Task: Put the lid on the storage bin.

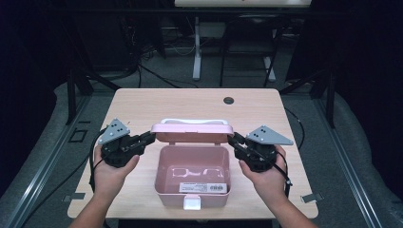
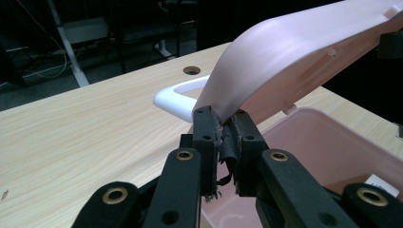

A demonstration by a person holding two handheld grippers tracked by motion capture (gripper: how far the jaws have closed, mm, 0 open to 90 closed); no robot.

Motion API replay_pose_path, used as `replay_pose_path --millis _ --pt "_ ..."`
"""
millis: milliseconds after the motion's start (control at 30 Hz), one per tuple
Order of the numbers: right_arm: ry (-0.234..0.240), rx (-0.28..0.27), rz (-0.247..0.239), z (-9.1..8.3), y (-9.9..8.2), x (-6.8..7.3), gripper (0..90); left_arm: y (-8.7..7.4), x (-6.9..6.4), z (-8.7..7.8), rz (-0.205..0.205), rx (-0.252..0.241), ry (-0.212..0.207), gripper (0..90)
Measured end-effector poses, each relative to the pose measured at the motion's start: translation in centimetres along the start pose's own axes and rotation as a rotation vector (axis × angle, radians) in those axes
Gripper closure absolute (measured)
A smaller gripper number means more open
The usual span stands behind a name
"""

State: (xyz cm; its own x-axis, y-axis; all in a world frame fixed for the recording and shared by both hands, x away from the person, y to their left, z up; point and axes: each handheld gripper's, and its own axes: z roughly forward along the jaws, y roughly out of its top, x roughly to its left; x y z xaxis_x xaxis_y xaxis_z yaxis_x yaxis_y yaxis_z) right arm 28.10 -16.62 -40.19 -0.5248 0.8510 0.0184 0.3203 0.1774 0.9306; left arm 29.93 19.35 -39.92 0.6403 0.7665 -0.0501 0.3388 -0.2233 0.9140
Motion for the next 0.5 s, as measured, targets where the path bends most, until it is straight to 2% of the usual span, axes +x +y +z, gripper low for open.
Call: replay_pose_path --millis 100,500 --pt "0.002 0.000 -0.002 -0.11 -0.09 0.09 76.0 -0.11 -0.04 -0.08 -0.008 -0.003 -0.005 82.6" --pt "0.025 -0.005 0.004 -0.62 -0.46 0.19 75.3 -0.27 -0.55 -0.69 0.006 0.000 -0.007 80.5"
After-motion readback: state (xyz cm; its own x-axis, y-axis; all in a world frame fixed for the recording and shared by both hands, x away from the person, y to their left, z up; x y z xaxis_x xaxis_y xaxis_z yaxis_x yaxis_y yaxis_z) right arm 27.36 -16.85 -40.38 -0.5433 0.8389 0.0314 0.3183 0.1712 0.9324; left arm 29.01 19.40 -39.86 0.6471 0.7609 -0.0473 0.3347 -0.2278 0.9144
